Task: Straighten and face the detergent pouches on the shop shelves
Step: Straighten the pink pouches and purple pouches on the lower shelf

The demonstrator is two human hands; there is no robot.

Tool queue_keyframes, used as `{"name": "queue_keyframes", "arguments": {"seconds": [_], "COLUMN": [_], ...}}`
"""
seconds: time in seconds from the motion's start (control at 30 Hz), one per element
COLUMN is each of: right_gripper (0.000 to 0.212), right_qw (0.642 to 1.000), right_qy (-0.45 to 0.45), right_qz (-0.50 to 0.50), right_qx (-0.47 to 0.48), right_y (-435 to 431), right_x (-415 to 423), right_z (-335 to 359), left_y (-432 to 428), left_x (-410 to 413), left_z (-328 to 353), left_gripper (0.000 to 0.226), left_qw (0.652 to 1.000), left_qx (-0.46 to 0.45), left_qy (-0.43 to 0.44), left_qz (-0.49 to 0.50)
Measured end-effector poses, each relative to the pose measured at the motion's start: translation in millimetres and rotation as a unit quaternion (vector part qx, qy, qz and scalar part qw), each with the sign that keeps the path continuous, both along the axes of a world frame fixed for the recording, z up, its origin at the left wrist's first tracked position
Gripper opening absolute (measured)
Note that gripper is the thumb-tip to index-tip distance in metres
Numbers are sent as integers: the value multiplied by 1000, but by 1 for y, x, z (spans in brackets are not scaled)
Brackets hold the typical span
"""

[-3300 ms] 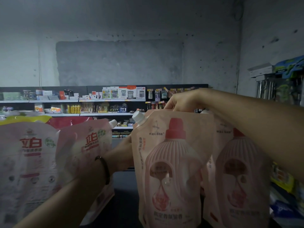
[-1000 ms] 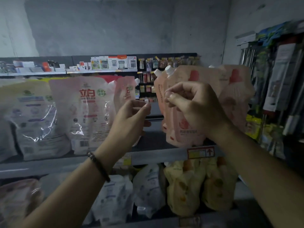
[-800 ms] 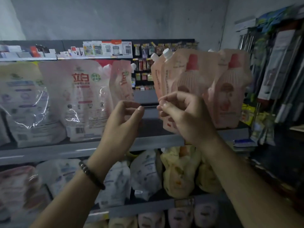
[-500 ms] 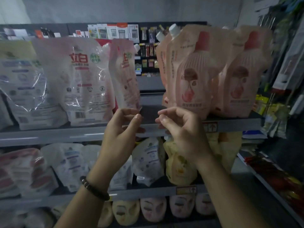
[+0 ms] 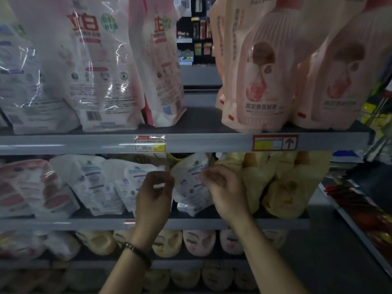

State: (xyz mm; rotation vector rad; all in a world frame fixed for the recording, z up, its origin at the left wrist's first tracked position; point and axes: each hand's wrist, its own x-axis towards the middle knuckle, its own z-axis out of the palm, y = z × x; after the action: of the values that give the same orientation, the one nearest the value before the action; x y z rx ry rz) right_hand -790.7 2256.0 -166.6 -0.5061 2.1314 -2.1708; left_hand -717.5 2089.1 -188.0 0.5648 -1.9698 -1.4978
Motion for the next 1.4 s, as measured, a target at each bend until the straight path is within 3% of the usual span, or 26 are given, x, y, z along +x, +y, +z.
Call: {"name": "queue_keyframes", "arguments": {"seconds": [0.17, 0.53, 0.67, 0.9, 1.0, 1.1, 1.27, 1.4], "right_gripper": [7, 22, 33, 52, 62, 56, 60, 72], "right_qw": [999, 994, 991, 980, 981, 980, 979, 980], "right_qy": [-15, -51, -61, -60, -81, -99, -94, -95], "right_qz": [-21, -50, -43, -24, -10, 14, 25, 28], "right_qx": [21, 78, 107, 188, 178, 174, 177, 170], "right_y": [-15, -33, -40, -48, -49, -51, -60, -64], "right_x": [-4, -6, -3, 1, 5, 9, 11, 17], "right_z": [-29, -44, -51, -45, -44, -44, -44, -42], "left_y": [-10, -34, -30, -19, -22, -25, -26, -21], "left_x": [-13, -35, -38, -37, -44, -52, -50, -45], "left_z": [-36, -60, -59, -54, -57, -62, -69, -66], "left_gripper": [26, 25, 22, 27, 25, 24, 17, 27], "left_qw": [998, 978, 965, 966, 960, 960, 953, 958], "left_qx": [-17, -175, -245, -241, -258, -254, -281, -269], "left_qy": [-59, -99, -76, -49, -75, -100, -73, -30], "left_qz": [8, -49, -62, -80, -73, -67, -89, -99]}}
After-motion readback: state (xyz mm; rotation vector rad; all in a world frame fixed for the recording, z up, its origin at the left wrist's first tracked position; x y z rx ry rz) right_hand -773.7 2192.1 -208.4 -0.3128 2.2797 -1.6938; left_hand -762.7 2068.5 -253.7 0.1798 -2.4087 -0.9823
